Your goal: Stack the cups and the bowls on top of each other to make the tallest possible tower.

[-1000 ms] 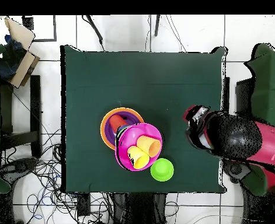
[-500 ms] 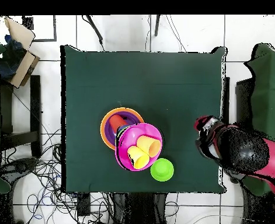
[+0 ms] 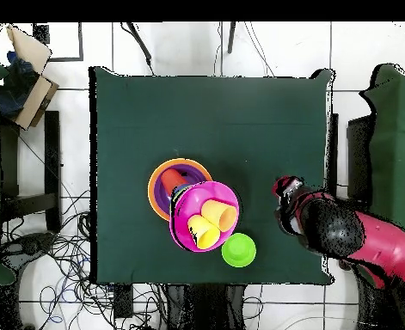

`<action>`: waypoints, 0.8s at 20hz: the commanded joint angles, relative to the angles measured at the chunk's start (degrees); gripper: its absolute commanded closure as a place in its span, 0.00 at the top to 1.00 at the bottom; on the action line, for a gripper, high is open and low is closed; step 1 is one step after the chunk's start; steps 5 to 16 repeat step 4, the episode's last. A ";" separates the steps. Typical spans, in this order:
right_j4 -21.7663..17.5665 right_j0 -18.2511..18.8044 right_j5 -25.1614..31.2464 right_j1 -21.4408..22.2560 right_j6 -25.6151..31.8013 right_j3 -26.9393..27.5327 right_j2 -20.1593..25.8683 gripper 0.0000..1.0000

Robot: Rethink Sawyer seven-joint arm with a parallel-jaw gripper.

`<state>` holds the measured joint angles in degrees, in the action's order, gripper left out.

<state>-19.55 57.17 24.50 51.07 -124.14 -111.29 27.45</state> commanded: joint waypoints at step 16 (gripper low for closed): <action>-12.81 -2.36 -5.19 -7.99 3.68 -5.90 -3.97 1.00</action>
